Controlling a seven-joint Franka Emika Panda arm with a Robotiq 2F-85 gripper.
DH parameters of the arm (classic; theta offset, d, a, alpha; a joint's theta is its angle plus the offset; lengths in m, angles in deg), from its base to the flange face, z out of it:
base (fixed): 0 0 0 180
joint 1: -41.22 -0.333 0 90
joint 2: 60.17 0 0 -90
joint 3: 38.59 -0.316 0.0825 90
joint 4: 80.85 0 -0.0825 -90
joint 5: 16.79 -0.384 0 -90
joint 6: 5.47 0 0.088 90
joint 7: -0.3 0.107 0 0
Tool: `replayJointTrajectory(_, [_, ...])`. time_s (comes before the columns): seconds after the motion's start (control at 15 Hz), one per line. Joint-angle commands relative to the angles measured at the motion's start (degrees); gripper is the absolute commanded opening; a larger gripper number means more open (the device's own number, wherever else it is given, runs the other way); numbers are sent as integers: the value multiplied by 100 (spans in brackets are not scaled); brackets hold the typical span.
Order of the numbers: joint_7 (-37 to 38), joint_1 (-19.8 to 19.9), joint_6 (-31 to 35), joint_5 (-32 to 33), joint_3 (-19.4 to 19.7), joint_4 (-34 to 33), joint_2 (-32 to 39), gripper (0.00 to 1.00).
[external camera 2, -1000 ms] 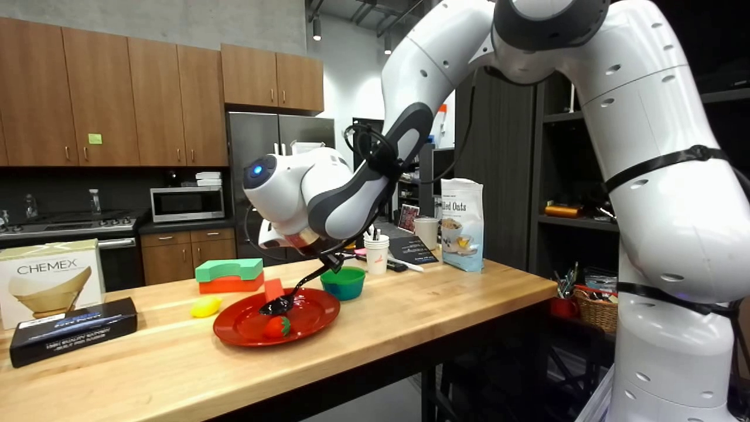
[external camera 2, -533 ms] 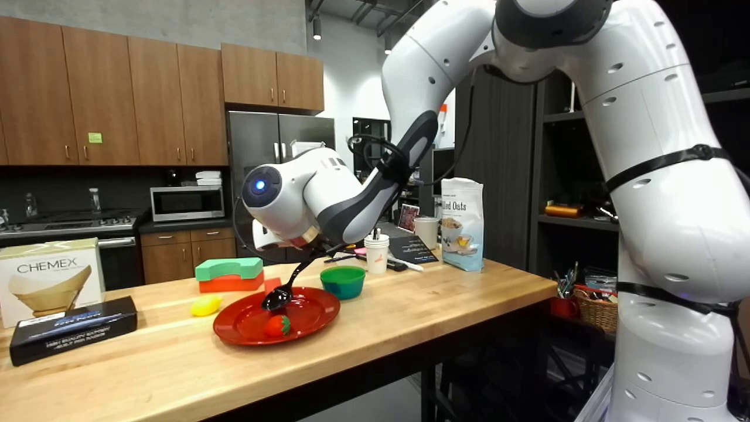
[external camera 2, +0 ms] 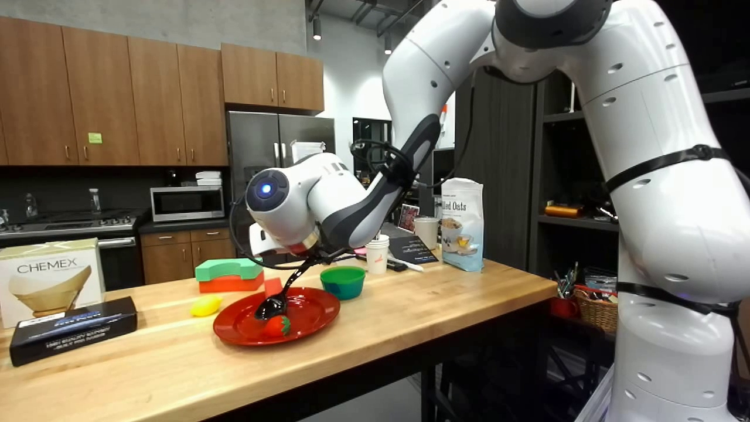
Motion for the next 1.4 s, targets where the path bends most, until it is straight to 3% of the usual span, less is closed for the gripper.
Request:
replayJointTrajectory(0.0, [-590,137,360,-617,-62,131,-127,6])
replayJointTrajectory(0.6, [-2204,149,16,-2363,-84,178,-234,6])
replayJointTrajectory(0.8, [-2514,139,-174,-2627,-46,132,-260,6])
replayJointTrajectory(1.0, [-2349,121,-216,-2561,19,57,-245,6])
replayJointTrajectory(1.33, [-2706,125,-1301,-3367,2,-76,-256,6])
